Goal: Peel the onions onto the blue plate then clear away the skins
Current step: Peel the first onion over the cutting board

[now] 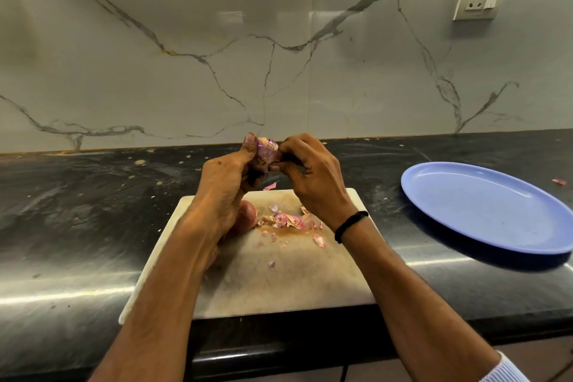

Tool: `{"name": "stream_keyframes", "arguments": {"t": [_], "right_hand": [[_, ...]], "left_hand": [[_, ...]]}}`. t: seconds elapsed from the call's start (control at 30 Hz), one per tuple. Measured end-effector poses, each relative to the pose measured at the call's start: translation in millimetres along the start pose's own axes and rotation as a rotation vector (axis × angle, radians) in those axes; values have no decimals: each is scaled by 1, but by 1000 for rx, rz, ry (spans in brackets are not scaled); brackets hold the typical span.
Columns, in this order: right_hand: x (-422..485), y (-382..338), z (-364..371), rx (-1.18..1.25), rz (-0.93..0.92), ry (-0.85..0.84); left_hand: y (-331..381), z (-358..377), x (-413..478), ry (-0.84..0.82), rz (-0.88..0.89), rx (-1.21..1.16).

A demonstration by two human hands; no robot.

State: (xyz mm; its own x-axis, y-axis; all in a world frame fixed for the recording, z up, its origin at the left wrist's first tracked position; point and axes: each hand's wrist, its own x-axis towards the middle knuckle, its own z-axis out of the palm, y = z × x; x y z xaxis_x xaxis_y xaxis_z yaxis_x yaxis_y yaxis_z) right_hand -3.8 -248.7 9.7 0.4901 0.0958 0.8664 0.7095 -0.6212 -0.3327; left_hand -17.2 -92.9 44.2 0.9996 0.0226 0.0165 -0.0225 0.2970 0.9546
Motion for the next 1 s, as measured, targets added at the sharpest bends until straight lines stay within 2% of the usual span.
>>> {"name": "stream_keyframes", "arguments": {"t": [0.13,0.43,0.6,0.9,1.0], "right_hand": [[0,-3,-1,64,23,-17],[-1,-3,1,2,-22,38],[0,-5,-1,57,8,27],[0,-2,2,-12,-11,21],[0,-4,2,48,16,33]], "left_hand": [[1,0,-1,-17,19,-3],[-1,0,0,-9,16,-5],[1,0,0,-13,18,-19],[-1,-2,1,-35,8,-33],[-1,-3,2,-46,13,-38]]}}
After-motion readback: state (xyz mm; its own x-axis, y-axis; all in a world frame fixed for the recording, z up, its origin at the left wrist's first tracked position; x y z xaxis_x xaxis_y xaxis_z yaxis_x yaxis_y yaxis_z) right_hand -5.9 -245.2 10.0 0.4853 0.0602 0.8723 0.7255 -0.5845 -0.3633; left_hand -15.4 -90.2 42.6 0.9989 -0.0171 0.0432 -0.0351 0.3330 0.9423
